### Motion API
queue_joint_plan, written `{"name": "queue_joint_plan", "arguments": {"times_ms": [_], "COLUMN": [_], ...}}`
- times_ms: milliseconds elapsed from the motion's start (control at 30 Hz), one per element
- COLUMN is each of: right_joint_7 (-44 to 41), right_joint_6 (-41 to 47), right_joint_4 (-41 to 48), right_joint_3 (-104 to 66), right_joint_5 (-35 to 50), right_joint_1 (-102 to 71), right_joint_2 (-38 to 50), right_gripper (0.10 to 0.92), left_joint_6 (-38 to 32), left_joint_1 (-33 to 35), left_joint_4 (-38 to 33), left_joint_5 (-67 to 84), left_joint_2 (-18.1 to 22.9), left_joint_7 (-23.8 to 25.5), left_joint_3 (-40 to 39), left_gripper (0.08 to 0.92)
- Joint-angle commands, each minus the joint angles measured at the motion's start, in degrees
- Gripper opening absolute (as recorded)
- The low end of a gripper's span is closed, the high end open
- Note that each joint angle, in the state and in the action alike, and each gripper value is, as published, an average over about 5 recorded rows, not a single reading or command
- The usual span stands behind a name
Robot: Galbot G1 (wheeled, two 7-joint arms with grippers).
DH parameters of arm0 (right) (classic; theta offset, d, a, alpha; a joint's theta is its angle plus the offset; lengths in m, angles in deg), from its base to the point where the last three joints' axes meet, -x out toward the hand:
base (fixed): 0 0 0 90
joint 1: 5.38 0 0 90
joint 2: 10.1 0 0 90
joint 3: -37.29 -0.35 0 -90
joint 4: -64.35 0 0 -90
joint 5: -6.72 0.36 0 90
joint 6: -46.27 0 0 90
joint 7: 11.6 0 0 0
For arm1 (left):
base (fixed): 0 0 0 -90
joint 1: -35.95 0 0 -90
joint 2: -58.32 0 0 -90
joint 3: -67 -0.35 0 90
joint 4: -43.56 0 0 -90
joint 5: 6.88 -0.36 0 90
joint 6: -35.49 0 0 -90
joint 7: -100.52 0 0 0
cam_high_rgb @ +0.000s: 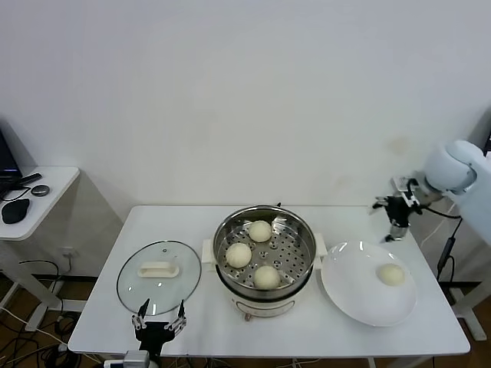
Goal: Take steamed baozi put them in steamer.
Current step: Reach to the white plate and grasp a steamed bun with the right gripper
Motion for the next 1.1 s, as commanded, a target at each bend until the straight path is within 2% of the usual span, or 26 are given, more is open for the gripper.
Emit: {"name": "queue_joint_plan", "arguments": {"times_ms": [33, 300, 500, 733, 1100], "right_joint_7": [0.5, -0.2, 3.9, 5.0, 4.4], "right_joint_6": [-5.5, -7.1, -6.0, -6.3, -6.7], "right_joint_4": [16.1, 15.4, 15.5, 17.9, 17.8], "right_joint_3": [-14.9, -15.4, -15.5, -15.4, -15.2], "right_joint_5": [-16.9, -17.4, -17.3, -17.6, -18.0], "right_joint_1": [-17.9, -19.9, -20.6, -20.1, -20.6], "right_joint_2": [-3.5, -4.9, -7.1, -10.0, -10.4], "right_gripper": [0.823, 0.823, 0.823, 0.823, 0.823], "left_joint_6": [0.5, 0.6, 0.5, 0.4, 0.4], "left_joint_1": [0.4, 1.0, 1.1, 1.3, 1.1], "left_joint_4": [0.5, 0.6, 1.1, 1.2, 1.7], "left_joint_5": [0.3, 0.2, 0.2, 0.2, 0.2], "left_joint_2": [-0.2, 0.1, 0.1, 0.1, 0.2], "left_joint_7": [0.4, 0.3, 0.2, 0.1, 0.1], "left_joint_3": [0.6, 0.7, 0.7, 0.8, 0.7], "left_gripper": [0.823, 0.823, 0.823, 0.823, 0.823]}}
